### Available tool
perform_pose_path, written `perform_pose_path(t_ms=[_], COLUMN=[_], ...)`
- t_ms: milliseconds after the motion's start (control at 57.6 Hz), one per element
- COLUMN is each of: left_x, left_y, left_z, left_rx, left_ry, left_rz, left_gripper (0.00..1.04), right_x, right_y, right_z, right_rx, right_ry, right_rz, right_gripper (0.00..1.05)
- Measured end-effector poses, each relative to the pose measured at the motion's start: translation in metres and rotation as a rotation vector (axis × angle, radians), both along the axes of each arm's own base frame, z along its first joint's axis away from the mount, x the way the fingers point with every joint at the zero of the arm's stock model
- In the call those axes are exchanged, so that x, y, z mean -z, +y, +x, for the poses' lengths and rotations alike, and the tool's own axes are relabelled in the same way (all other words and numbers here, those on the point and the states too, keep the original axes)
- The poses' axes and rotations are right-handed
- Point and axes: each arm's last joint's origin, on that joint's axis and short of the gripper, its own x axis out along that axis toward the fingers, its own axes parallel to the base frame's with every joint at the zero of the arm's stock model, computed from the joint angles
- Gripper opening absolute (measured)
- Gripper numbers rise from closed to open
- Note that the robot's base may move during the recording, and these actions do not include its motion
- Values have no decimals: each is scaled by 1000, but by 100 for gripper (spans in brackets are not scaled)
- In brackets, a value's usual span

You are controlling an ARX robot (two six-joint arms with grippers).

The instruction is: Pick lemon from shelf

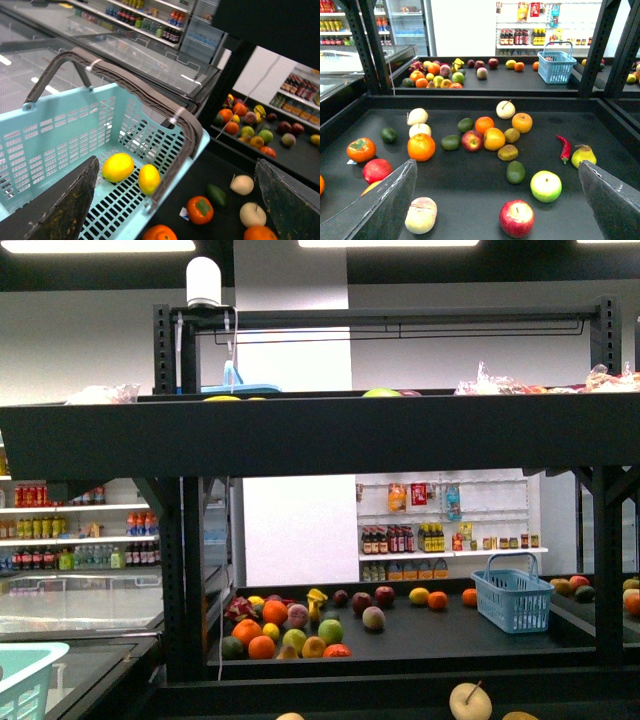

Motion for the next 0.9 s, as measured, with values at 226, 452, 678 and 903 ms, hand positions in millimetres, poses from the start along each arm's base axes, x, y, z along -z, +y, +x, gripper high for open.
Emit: perform_pose_path(t_ms=[226,452,678,903], left_x=[46,88,102,113], left_y=[-51,-60,-36,-21], left_z=[-41,-59,-59,-59], left_rx=[302,368,361,352], left_ry=[12,22,10,9], left_rz=[236,272,268,268], left_gripper=[55,14,3,3], right_x=[0,0,0,0], right_y=[0,0,0,0], right_z=[0,0,0,0], right_rx=[0,-2,-1,-1], right_ry=[0,0,0,0], right_rz=[0,0,0,0], right_gripper=[97,97,97,97])
